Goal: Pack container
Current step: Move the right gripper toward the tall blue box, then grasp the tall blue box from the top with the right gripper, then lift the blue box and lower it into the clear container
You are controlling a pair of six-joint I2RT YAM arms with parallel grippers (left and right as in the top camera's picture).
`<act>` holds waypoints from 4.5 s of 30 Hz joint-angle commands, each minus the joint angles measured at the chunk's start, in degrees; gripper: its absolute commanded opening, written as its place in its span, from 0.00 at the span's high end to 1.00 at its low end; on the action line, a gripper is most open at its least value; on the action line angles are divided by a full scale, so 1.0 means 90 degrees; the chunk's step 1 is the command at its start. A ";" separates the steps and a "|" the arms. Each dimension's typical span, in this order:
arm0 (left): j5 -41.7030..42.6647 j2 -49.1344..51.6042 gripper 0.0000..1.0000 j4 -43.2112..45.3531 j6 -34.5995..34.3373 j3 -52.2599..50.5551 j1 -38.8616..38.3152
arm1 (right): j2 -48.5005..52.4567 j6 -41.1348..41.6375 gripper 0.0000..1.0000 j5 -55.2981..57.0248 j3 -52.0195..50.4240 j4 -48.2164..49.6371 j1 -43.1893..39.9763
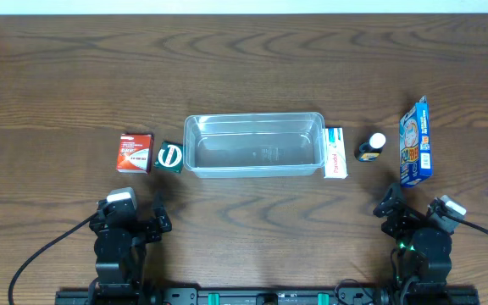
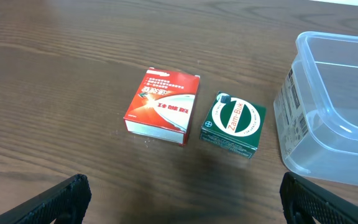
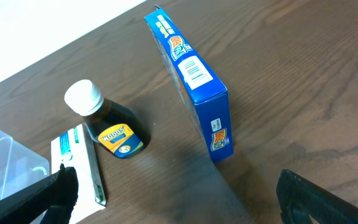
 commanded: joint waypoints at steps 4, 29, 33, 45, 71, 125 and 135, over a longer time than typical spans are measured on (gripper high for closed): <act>-0.0007 -0.0041 0.02 -0.0010 0.0058 -0.0044 0.0032 | -0.0068 -0.0092 0.01 0.0017 -0.0022 -0.0005 -0.0036; -0.0007 -0.0041 0.02 -0.0010 0.0058 -0.0044 0.0032 | -0.0068 -0.0092 0.01 0.0017 -0.0022 -0.0005 -0.0036; -0.0007 -0.0041 0.02 -0.0010 0.0058 -0.0044 0.0032 | -0.0068 -0.0092 0.01 0.0017 -0.0022 -0.0005 -0.0036; -0.0007 -0.0041 0.02 -0.0010 0.0058 -0.0046 0.0032 | 0.0012 -0.0775 0.01 -0.2035 0.0321 0.0209 -0.0036; -0.0007 -0.0041 0.02 -0.0010 0.0058 -0.0044 0.0032 | 0.9284 -0.1953 0.01 -0.0716 0.8281 -0.3189 -0.1129; -0.0007 -0.0041 0.02 -0.0010 0.0058 -0.0044 0.0032 | 1.0552 -0.1977 0.92 -0.1117 0.8529 -0.3254 -0.1576; -0.0007 -0.0041 0.02 -0.0010 0.0058 -0.0044 0.0032 | 0.8374 -0.1744 0.95 -0.1222 0.8578 -0.3286 -0.0804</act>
